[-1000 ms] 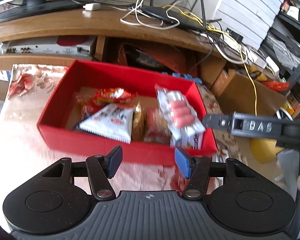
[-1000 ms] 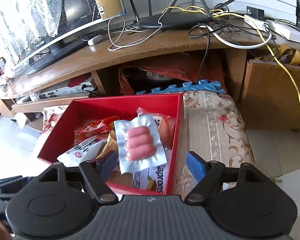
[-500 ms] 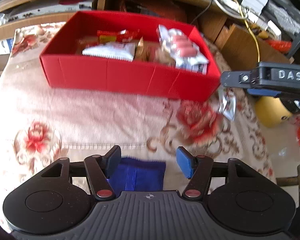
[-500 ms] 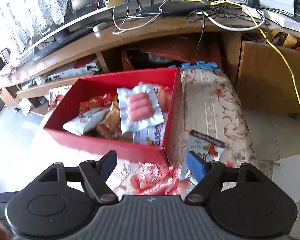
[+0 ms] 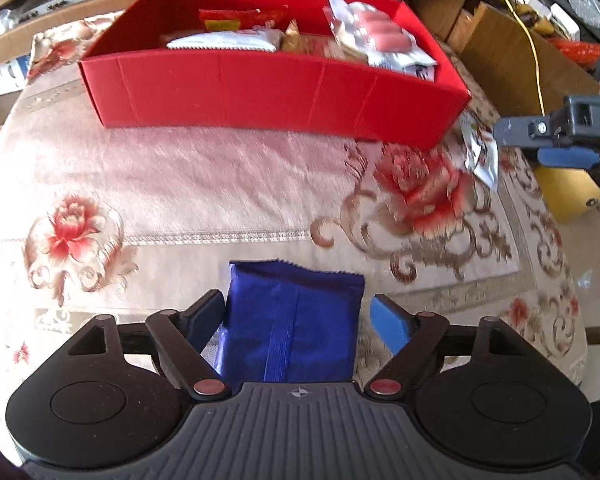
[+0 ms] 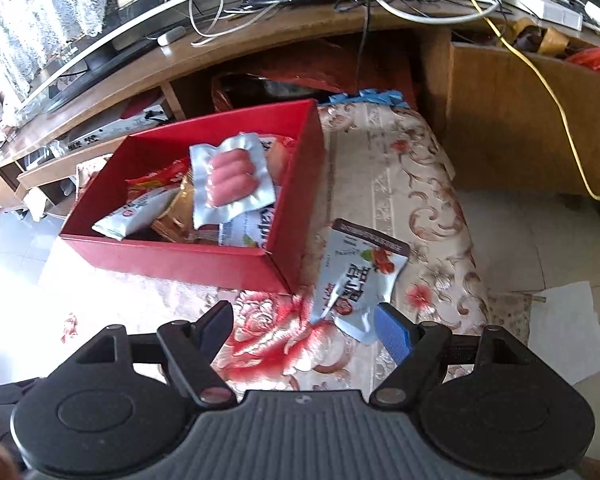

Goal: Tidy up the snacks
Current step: 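Grasp the blue packet with the left tool while the right tool moves to the white fruit pouch, then grasp the white fruit pouch with the right tool while the left tool holds the blue packet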

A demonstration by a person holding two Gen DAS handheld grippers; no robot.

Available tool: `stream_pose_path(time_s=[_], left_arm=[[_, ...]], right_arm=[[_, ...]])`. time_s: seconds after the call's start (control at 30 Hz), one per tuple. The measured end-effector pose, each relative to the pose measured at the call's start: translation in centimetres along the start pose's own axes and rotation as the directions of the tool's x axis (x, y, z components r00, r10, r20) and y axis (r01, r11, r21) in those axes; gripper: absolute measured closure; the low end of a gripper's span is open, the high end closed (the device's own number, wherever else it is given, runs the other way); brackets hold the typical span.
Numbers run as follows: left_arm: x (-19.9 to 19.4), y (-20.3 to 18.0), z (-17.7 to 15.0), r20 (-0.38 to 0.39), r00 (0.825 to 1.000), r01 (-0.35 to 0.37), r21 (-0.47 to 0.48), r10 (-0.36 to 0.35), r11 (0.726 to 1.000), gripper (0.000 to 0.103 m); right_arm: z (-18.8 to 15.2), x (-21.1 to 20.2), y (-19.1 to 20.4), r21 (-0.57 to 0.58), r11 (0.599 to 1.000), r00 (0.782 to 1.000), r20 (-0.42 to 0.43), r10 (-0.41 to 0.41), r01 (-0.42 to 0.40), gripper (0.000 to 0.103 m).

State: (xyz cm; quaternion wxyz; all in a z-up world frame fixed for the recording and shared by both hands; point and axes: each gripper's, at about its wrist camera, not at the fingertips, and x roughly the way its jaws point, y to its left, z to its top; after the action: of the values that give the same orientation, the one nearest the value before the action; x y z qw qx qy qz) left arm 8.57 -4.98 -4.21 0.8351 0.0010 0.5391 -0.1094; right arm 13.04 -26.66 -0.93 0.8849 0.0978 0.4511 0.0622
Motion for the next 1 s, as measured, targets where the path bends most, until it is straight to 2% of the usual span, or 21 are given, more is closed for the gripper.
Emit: stream_pose_path(time_s=[0.2,0.27,0.33,0.43,0.57,0.7,0.83,0.9,0.97,1.0], left_arm=[[-0.1,-0.4,-0.3,-0.001,1.000,-0.013,0.028,0.013,1.000,0.018],[-0.2,-0.4,-0.5,0.005,1.000,-0.026,0.044,0.025,0.999,0.024],[-0.3,-0.4,-0.5,0.010,1.000,-0.023,0.048,0.023,0.999,0.027],[-0.5,-0.2,-0.4,0.014,1.000,-0.003,0.038,0.003,0.999,0.033],[-0.5,-0.2,-0.2,0.009,0.999,0.038,0.034,-0.038,0.999,0.043],[-0.4,-0.6,-0.2,0.006,0.999,0.052,0.044,-0.052,0.998,0.043],[-0.3,-0.4,-0.2,0.002,0.998,0.070,0.044,-0.070,0.997,0.040],[-0.3,-0.4,-0.2,0.001,0.997,0.073,0.049,-0.074,0.996,0.038],[-0.2,-0.5,-0.2,0.000,0.997,0.075,0.055,-0.075,0.996,0.037],[-0.2,-0.5,-0.2,0.000,0.997,0.075,0.058,-0.075,0.996,0.037]], right_arm=[[0.1,0.9,-1.5,0.015,1.000,0.999,-0.032,-0.024,0.025,0.018],[0.4,1.4,-2.2,0.025,0.999,0.998,-0.045,-0.035,0.036,0.016],[0.7,2.1,-3.0,0.041,0.998,0.997,-0.060,-0.050,0.052,0.015],[1.2,3.4,-3.8,0.060,0.995,0.994,-0.084,-0.073,0.079,0.015],[1.9,4.7,-3.5,0.045,0.997,0.993,-0.103,-0.055,0.060,0.014],[2.8,6.1,-2.9,0.024,0.999,0.993,-0.110,-0.042,0.045,0.014],[2.7,7.7,-2.2,-0.040,0.994,0.986,-0.126,-0.108,0.103,0.012],[2.6,7.8,-1.7,-0.084,0.988,0.982,-0.128,-0.138,0.128,0.015],[2.1,7.5,-1.5,-0.125,0.980,0.978,-0.119,-0.169,0.154,0.029],[1.9,7.3,-1.6,-0.133,0.977,0.977,-0.116,-0.180,0.164,0.033]])
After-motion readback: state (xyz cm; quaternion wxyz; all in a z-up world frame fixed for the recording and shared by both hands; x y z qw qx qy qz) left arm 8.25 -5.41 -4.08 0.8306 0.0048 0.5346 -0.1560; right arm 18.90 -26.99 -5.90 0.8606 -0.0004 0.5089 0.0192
